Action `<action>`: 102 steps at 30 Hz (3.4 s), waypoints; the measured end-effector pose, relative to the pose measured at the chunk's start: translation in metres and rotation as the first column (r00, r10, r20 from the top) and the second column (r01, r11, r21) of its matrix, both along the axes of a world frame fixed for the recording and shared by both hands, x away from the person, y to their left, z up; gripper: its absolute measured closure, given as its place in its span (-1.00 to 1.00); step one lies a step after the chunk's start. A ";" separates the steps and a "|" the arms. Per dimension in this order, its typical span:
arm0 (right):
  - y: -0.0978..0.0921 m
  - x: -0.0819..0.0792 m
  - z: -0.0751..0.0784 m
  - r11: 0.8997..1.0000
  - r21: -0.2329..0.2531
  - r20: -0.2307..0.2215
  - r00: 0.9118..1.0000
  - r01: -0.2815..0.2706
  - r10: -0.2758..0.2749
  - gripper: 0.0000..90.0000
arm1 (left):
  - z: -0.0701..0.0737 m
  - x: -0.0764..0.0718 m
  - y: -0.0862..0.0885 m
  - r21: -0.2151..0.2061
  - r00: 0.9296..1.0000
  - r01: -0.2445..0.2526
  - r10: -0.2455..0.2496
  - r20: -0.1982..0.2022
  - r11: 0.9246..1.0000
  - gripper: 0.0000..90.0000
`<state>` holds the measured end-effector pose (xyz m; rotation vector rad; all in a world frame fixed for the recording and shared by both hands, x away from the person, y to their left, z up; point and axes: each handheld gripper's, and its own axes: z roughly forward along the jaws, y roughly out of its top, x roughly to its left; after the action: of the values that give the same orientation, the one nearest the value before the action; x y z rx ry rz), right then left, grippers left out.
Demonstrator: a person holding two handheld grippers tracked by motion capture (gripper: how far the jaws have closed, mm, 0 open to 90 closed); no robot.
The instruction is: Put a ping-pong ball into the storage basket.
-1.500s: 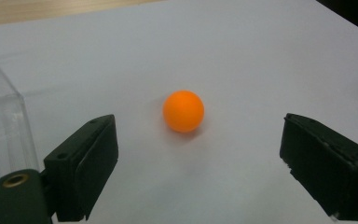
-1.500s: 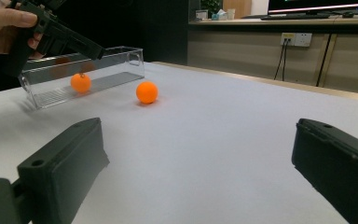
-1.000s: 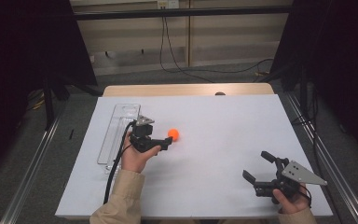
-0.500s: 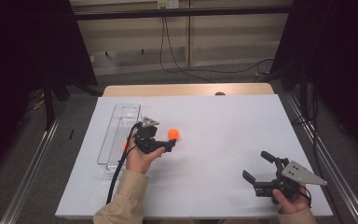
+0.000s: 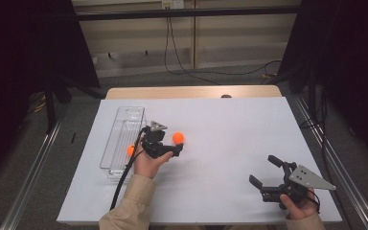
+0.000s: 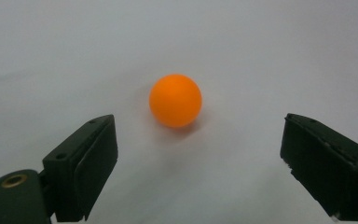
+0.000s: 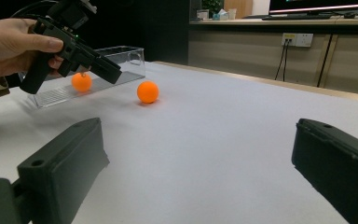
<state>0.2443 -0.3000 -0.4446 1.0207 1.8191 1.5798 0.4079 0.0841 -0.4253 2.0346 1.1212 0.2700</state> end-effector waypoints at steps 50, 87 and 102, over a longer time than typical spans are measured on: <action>0.000 0.000 0.000 1.000 0.000 0.000 1.000 0.001 -0.001 -0.95 | -0.019 0.013 -0.009 0.035 0.999 -0.034 0.033 0.035 0.999 -0.72; 0.001 0.000 0.000 1.000 -0.001 0.001 1.000 -0.003 0.003 -0.95 | -0.028 0.025 -0.019 0.059 0.997 -0.045 0.041 0.059 0.997 -0.60; 0.000 0.000 0.000 1.000 -0.001 0.001 1.000 -0.004 0.004 -0.95 | -0.029 0.029 -0.021 0.049 0.998 -0.036 0.034 0.056 0.998 -0.41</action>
<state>0.2444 -0.2997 -0.4447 1.0167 1.8220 1.5814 0.4372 0.0634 -0.4544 2.0400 1.1274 0.3724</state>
